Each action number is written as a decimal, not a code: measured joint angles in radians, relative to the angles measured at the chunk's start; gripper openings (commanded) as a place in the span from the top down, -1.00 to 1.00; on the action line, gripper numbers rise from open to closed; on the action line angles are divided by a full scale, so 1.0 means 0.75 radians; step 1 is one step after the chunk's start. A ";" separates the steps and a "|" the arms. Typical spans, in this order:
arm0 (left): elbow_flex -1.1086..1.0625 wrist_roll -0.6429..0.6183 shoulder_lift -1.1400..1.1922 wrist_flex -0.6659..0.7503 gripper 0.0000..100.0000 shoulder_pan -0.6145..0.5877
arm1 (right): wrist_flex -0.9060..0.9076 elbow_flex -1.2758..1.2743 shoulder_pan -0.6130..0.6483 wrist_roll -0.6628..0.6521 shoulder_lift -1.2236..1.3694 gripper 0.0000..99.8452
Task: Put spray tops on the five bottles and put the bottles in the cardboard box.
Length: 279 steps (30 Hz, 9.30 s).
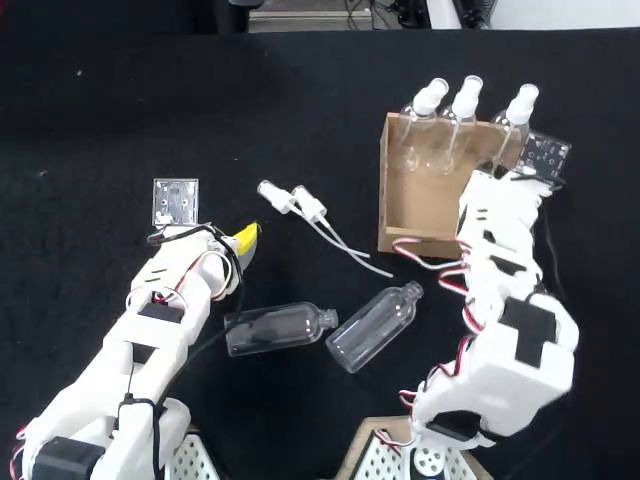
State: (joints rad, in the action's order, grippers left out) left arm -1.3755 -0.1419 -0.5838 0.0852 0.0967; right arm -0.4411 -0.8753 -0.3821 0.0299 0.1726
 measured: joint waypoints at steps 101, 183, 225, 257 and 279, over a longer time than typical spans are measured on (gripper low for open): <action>0.010 -0.483 0.000 0.000 0.51 -0.651 | 1.870 -0.319 1.680 -0.691 -1.123 0.27; 0.010 -0.198 0.000 0.000 0.51 -0.362 | 2.095 -0.311 0.824 -0.577 -1.283 0.97; 0.010 -0.198 0.000 0.000 0.51 -0.362 | 1.567 -0.196 -0.833 -1.066 -0.941 0.97; 0.010 -0.198 0.000 0.000 0.51 -0.362 | 2.363 0.696 -0.886 -1.575 -0.364 0.52; 0.010 -0.198 0.000 0.000 0.51 -0.362 | 1.845 0.331 -1.082 -2.625 -0.364 0.52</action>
State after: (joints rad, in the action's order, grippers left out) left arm -1.3679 -0.2908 -0.5838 0.0852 -0.1749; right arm 0.9429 -0.6268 -1.1937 -1.9387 -0.1005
